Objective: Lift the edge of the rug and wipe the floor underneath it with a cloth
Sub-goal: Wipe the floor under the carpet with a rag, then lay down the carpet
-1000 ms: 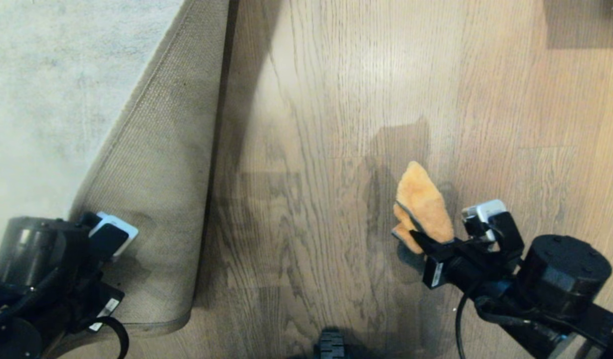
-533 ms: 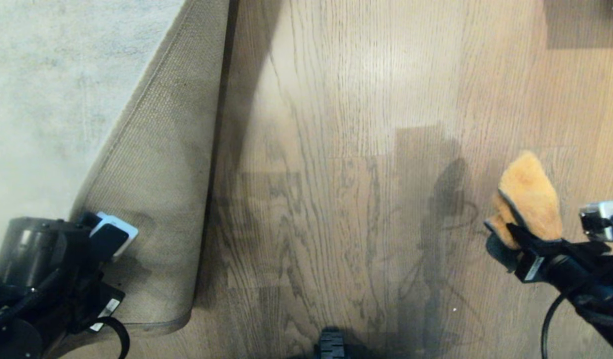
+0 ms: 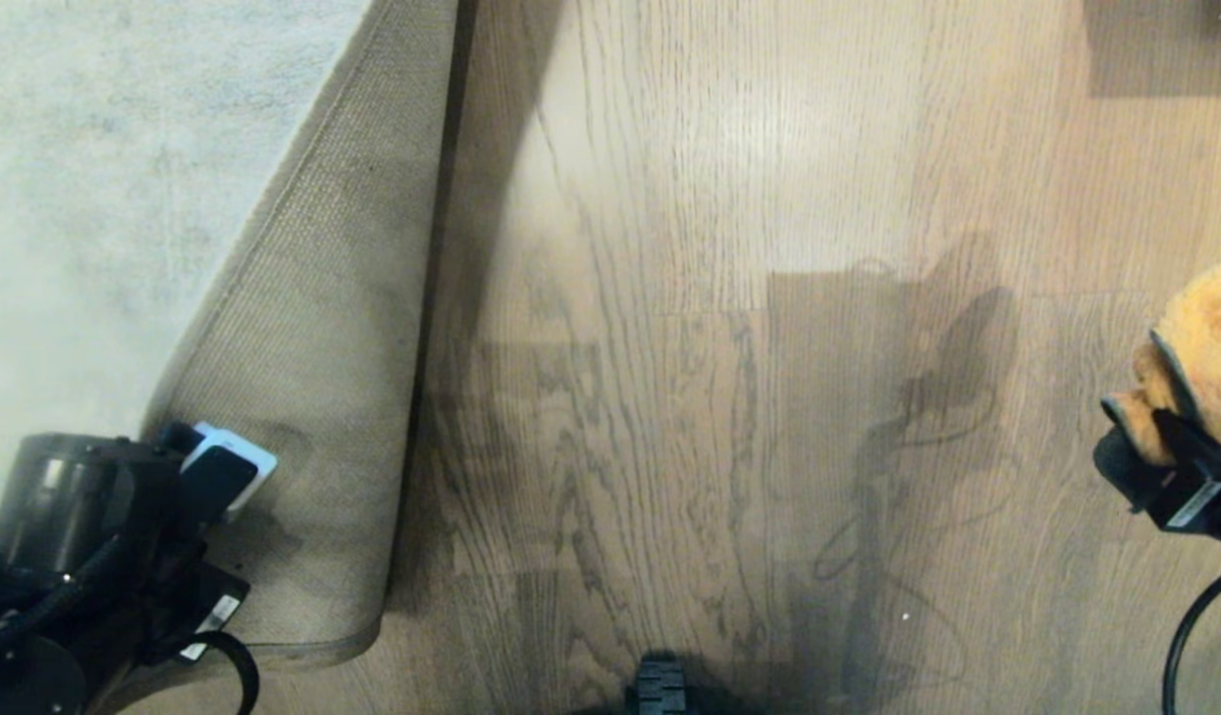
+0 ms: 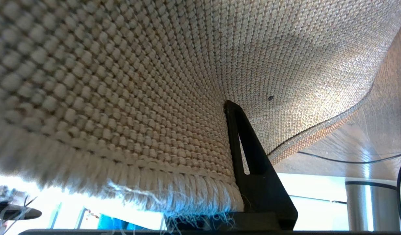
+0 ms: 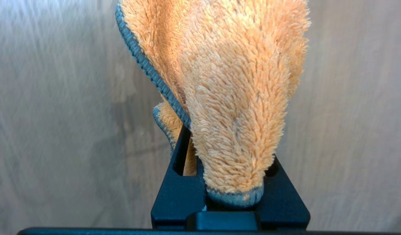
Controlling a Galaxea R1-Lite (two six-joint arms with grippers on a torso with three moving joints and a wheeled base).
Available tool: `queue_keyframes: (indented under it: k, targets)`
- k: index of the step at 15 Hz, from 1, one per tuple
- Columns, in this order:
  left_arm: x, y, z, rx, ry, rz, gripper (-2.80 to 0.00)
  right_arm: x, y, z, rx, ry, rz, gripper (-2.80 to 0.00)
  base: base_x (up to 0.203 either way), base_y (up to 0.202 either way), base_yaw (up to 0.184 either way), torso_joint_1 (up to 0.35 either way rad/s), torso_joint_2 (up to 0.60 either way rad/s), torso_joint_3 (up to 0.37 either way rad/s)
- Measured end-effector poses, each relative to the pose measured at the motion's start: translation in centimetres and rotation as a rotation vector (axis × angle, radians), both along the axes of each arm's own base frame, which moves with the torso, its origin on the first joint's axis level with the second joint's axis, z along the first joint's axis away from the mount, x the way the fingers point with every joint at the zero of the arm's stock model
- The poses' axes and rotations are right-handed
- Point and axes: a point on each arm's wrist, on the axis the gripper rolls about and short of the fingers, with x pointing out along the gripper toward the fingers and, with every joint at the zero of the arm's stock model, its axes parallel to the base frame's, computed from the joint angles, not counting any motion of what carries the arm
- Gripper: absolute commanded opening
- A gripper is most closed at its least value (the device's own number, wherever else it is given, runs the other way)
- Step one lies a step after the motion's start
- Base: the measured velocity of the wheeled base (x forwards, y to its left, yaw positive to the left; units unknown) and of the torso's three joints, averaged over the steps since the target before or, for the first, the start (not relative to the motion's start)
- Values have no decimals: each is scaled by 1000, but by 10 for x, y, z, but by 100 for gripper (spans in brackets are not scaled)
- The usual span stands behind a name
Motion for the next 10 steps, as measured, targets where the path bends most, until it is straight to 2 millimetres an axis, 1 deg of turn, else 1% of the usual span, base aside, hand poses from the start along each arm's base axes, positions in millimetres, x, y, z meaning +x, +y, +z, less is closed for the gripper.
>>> queue_keyframes:
  k: [4, 10]
  targets:
    - [0, 0, -1, 1, 2, 0, -280, -10, -4, 9, 8, -66, -21, -280, 0, 0, 0, 0, 0, 0]
    - [0, 0, -1, 1, 3, -1, -280, -21, -9, 13, 3, -79, -59, -280, 0, 0, 0, 0, 0, 0]
